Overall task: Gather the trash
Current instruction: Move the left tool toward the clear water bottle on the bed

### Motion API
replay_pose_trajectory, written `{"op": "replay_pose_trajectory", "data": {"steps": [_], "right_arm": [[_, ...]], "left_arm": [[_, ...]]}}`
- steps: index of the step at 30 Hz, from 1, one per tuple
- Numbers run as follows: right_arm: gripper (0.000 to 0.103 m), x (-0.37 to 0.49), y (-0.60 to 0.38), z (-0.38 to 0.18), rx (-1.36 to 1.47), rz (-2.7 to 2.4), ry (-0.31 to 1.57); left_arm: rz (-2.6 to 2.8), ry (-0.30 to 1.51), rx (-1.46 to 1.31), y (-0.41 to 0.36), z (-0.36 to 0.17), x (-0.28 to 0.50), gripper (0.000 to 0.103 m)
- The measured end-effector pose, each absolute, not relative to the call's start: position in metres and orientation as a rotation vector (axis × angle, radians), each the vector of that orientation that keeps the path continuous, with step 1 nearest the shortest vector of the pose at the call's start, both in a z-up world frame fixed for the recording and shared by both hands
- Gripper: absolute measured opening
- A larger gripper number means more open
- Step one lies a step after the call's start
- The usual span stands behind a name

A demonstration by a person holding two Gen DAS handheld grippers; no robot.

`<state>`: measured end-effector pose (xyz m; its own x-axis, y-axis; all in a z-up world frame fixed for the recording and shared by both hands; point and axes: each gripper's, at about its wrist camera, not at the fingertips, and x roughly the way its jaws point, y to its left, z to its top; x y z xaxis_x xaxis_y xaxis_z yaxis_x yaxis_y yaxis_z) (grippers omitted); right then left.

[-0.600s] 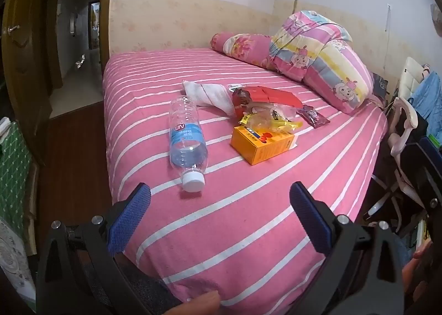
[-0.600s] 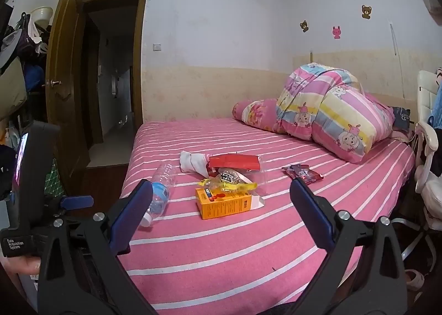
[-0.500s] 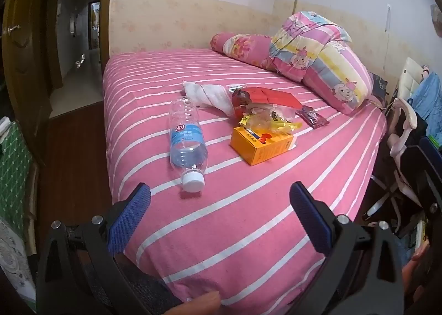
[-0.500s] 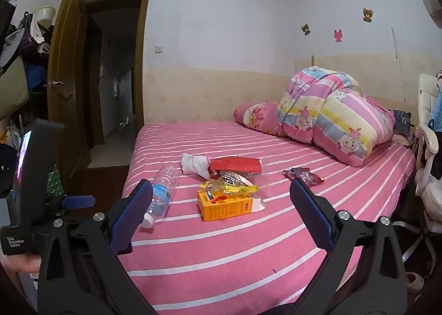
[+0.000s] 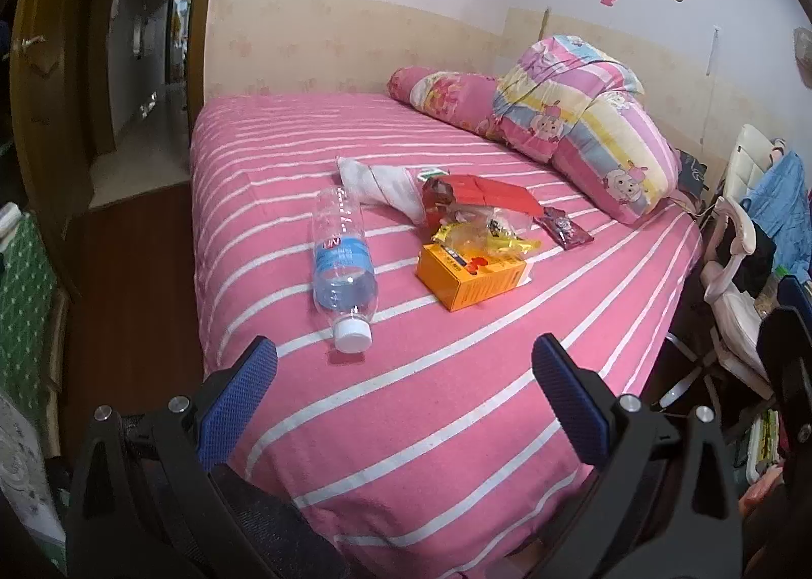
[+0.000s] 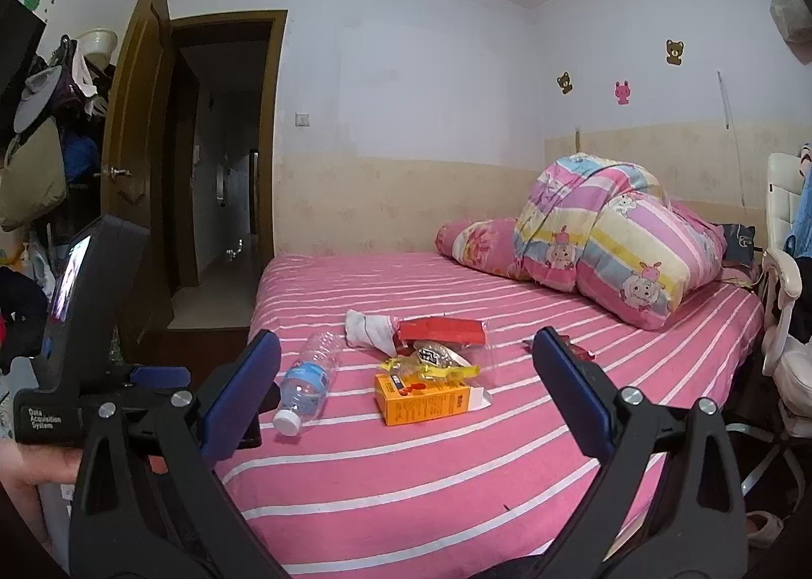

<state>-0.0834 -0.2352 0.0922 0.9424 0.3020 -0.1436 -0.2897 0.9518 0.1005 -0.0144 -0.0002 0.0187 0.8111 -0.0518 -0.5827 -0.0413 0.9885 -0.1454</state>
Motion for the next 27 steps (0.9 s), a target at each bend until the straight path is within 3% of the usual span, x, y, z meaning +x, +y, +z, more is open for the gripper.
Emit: {"op": "replay_pose_trajectory", "data": {"steps": [11, 27], "right_arm": [[0.098, -0.099, -0.239, 0.099, 0.115, 0.333, 0.152], [0.098, -0.084, -0.207, 0.083, 0.026, 0.374, 0.252]], "left_arm": [[0.016, 0.635, -0.200, 0.016, 0.035, -0.027, 0.098], [-0.037, 0.694, -0.292, 0.050, -0.001, 0.011, 0.098]]}}
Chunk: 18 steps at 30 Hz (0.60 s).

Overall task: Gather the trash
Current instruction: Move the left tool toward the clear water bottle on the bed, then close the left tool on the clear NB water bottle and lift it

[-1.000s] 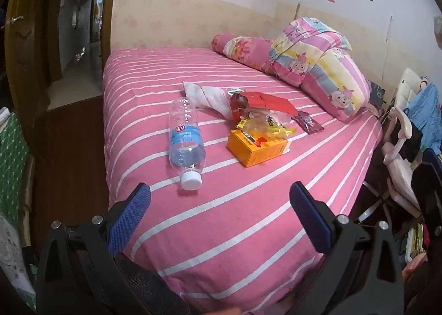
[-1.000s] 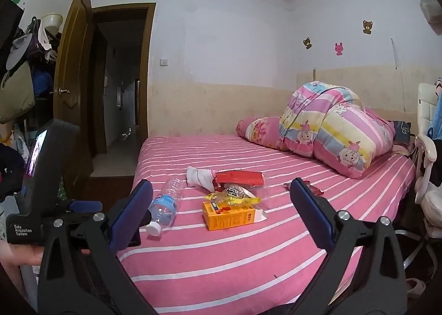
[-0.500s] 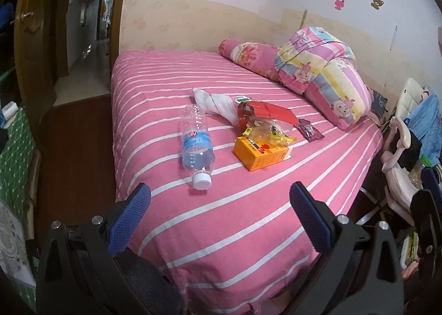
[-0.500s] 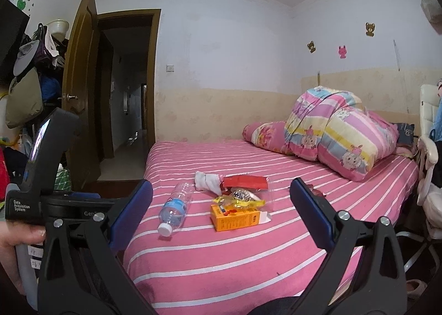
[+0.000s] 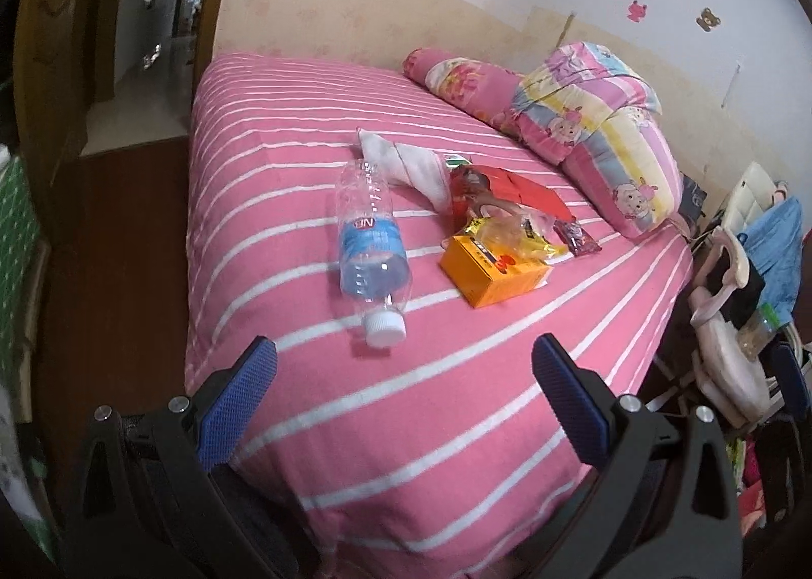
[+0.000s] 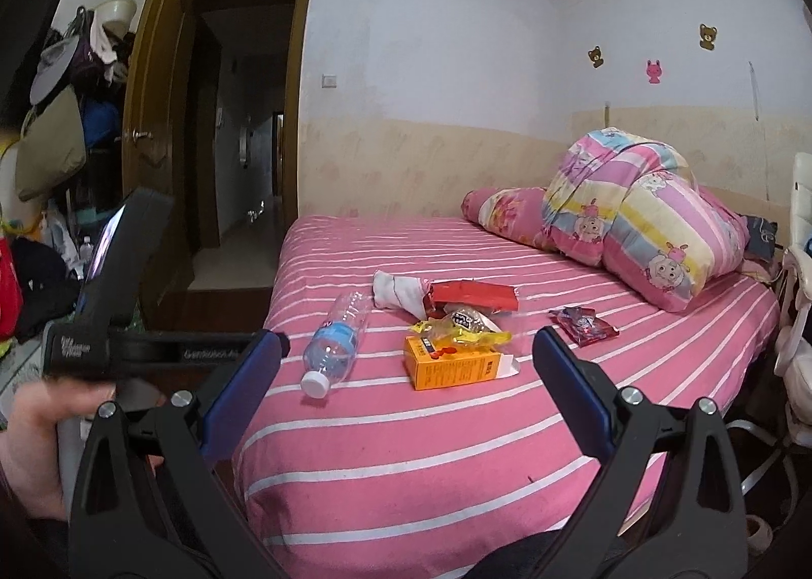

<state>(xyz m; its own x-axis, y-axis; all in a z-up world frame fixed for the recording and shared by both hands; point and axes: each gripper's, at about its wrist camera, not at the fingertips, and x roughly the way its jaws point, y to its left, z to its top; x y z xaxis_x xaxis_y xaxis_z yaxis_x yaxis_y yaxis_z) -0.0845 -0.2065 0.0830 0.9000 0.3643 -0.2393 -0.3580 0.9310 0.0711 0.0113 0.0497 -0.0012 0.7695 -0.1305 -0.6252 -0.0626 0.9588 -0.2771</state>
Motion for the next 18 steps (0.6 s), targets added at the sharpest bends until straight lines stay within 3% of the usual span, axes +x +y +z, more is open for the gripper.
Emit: {"op": "replay_pose_trajectory", "data": {"steps": [18], "right_arm": [[0.098, -0.028, -0.167, 0.064, 0.018, 0.419, 0.386]], "left_arm": [[-0.113, 0.722, -0.429, 0.103, -0.013, 0.077, 0.098]]}}
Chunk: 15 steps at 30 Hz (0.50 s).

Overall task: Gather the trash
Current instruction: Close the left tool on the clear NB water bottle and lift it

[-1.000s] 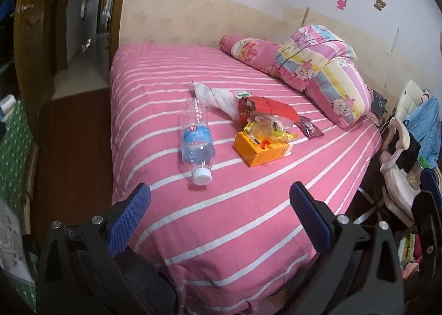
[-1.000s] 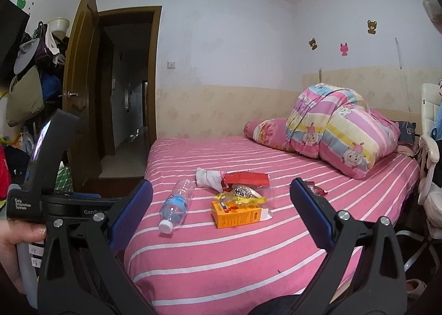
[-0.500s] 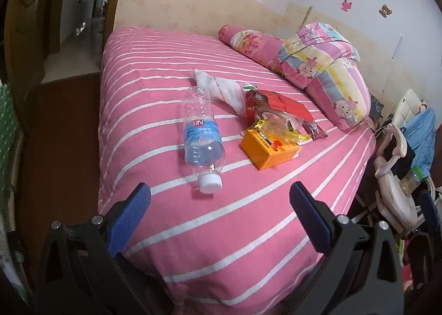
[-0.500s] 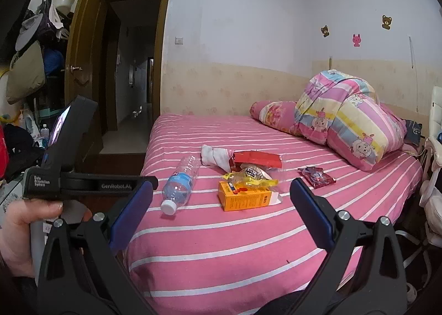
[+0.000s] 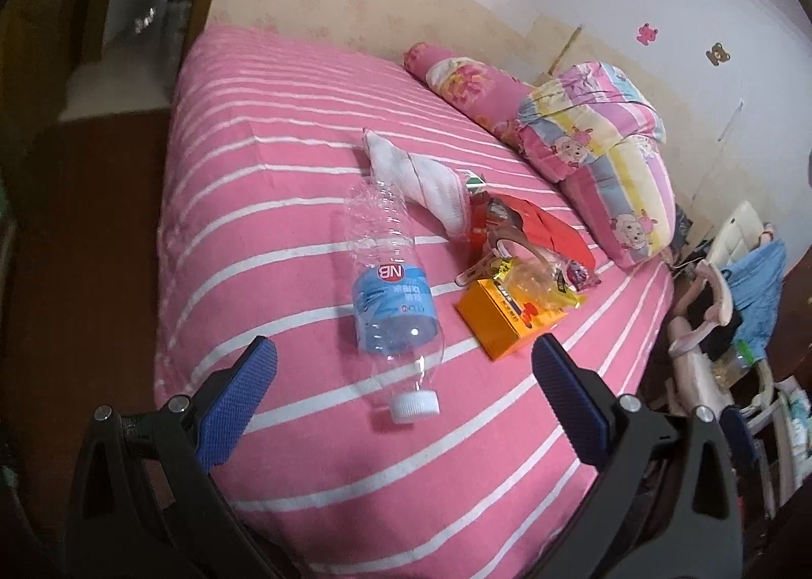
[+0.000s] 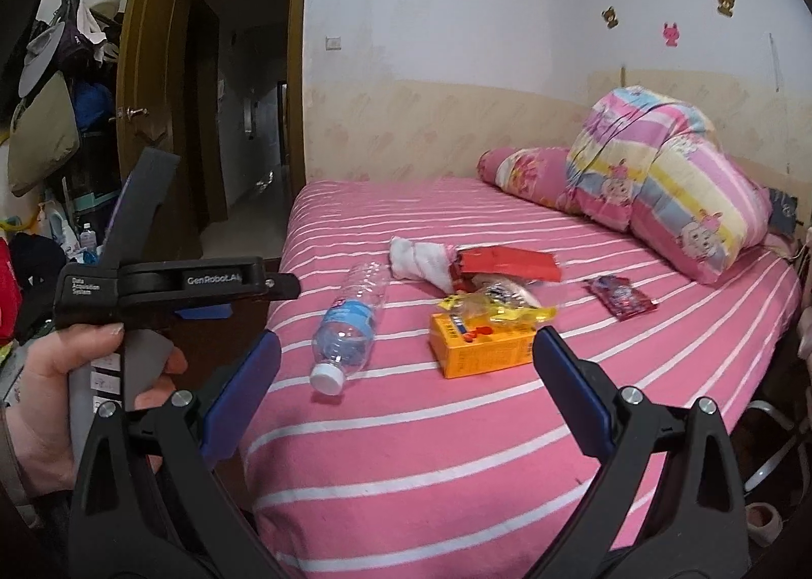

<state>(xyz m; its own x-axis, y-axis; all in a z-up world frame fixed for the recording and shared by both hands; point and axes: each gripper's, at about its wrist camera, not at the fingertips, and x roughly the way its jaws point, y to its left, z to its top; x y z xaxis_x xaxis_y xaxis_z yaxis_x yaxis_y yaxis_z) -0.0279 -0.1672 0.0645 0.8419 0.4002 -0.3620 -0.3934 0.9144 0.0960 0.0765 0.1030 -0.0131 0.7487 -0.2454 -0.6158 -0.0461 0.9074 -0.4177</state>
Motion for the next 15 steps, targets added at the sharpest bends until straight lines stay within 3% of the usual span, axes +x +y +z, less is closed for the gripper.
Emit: {"op": "replay_pose_trajectory", "data": {"steps": [15], "right_arm": [[0.098, 0.071, -0.090, 0.020, 0.027, 0.544, 0.666]], "left_arm": [[-0.348, 0.938, -0.604, 0.131, -0.059, 0.173, 0.098]]}}
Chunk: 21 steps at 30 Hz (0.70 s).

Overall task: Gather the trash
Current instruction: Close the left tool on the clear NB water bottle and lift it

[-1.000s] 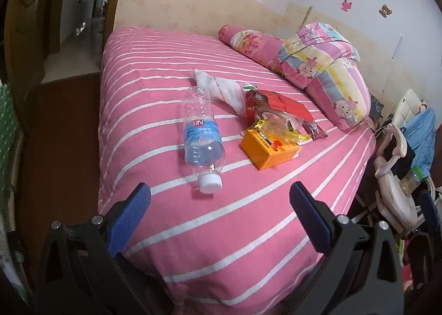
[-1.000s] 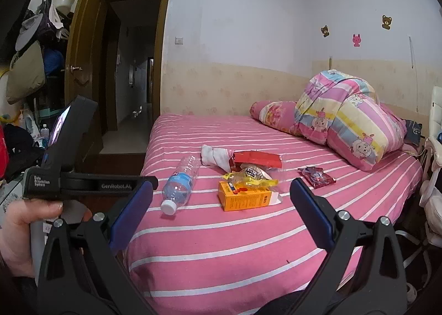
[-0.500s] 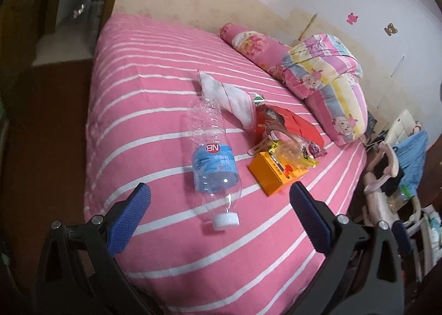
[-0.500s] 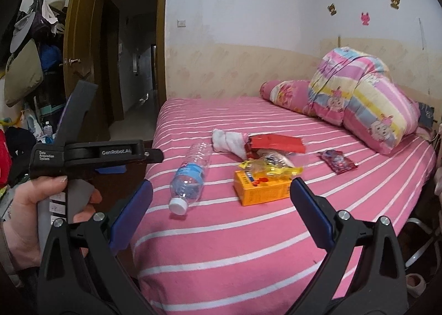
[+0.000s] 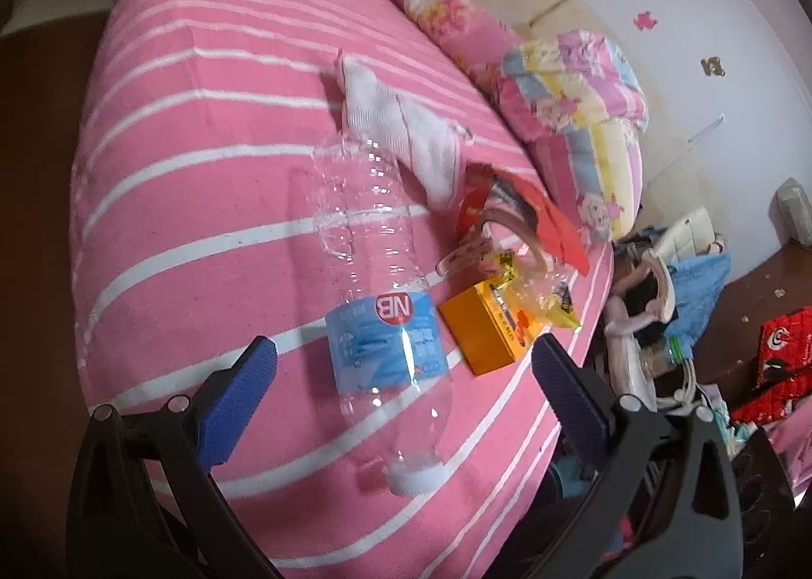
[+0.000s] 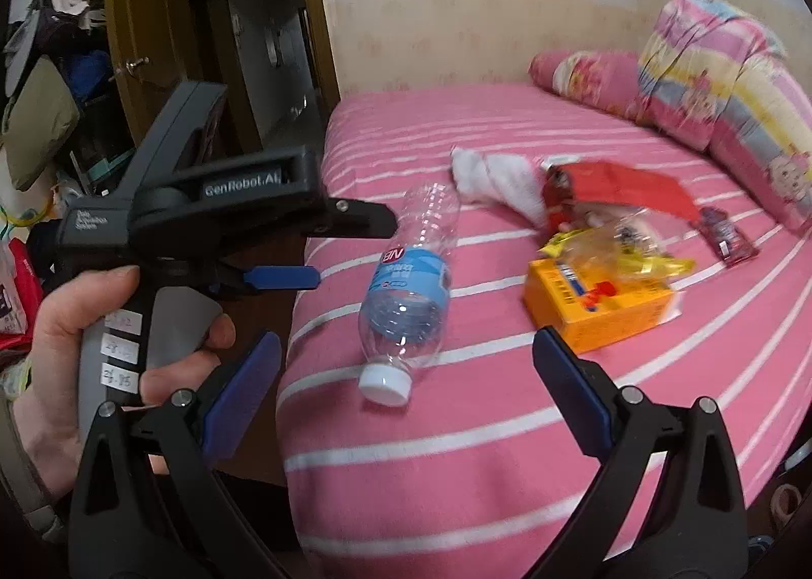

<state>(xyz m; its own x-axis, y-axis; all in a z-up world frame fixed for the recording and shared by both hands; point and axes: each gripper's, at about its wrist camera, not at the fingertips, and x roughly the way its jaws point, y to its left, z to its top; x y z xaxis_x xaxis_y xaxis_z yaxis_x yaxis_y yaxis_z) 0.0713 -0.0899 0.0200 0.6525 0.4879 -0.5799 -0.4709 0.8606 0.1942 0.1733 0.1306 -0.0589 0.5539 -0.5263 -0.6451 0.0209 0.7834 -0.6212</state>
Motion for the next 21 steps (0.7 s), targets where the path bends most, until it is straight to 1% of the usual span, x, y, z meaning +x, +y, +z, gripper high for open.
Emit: {"op": "replay_pose_trajectory", "data": {"steps": [6, 17, 19, 20, 21], "right_arm": [[0.098, 0.101, -0.065, -0.002, 0.014, 0.540, 0.761], [0.098, 0.133, -0.046, -0.025, 0.008, 0.544, 0.835], [0.090, 0.137, -0.045, -0.029, 0.004, 0.539, 0.847], [0.082, 0.141, -0.044, -0.033, 0.004, 0.540, 0.862], [0.073, 0.145, -0.044, -0.036, 0.006, 0.546, 0.878]], "left_arm": [[-0.423, 1.038, -0.649, 0.128, -0.078, 0.207, 0.098], [-0.481, 1.236, -0.554, 0.115, -0.108, 0.266, 0.096], [-0.487, 1.254, -0.548, 0.114, -0.112, 0.273, 0.094], [-0.483, 1.267, -0.546, 0.115, -0.114, 0.276, 0.091], [-0.474, 1.275, -0.541, 0.116, -0.116, 0.278, 0.083]]}}
